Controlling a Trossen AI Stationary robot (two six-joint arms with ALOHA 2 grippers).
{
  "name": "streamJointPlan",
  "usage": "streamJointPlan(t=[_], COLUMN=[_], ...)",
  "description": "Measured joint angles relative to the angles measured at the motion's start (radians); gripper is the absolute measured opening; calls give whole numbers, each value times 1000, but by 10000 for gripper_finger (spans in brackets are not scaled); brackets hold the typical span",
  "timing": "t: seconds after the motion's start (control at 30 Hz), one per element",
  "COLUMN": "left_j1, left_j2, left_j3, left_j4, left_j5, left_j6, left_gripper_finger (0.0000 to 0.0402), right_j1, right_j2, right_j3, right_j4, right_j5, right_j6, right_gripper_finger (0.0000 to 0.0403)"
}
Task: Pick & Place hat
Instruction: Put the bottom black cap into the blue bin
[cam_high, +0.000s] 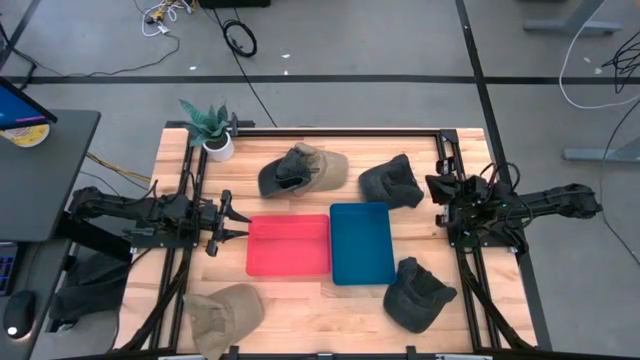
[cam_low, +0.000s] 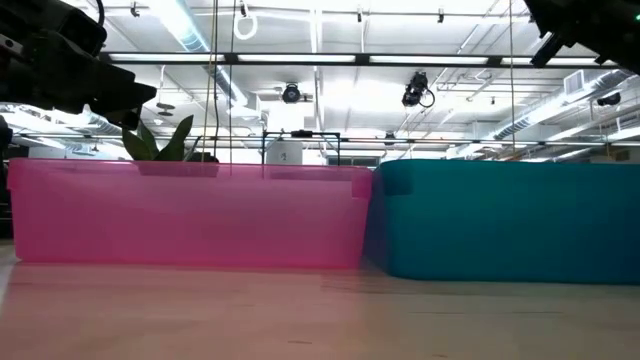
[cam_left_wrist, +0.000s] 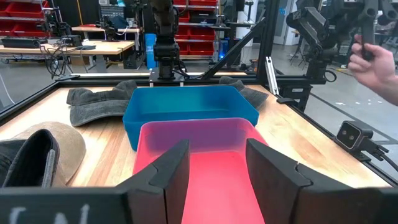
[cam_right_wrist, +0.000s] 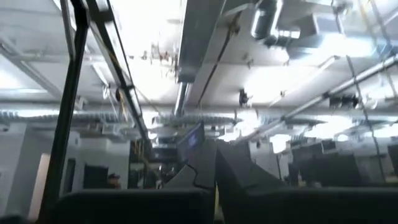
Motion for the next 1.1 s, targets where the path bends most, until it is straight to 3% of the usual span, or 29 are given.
streamJointPlan(t=[0.27,0.53,1.1], left_j1=[0,0,0], left_j2=[0,0,0], left_j3=[0,0,0], left_j4=[0,0,0], left_j5=[0,0,0], left_j6=[0,0,0], left_gripper_finger=[161,161,161], right_j1=[0,0,0], right_j2=[0,0,0], right_j3=[0,0,106], right_j4=[205,426,449], right_j5=[0,-1,0], right_j6=[-22,120,160], right_gripper_finger=[13,13,13])
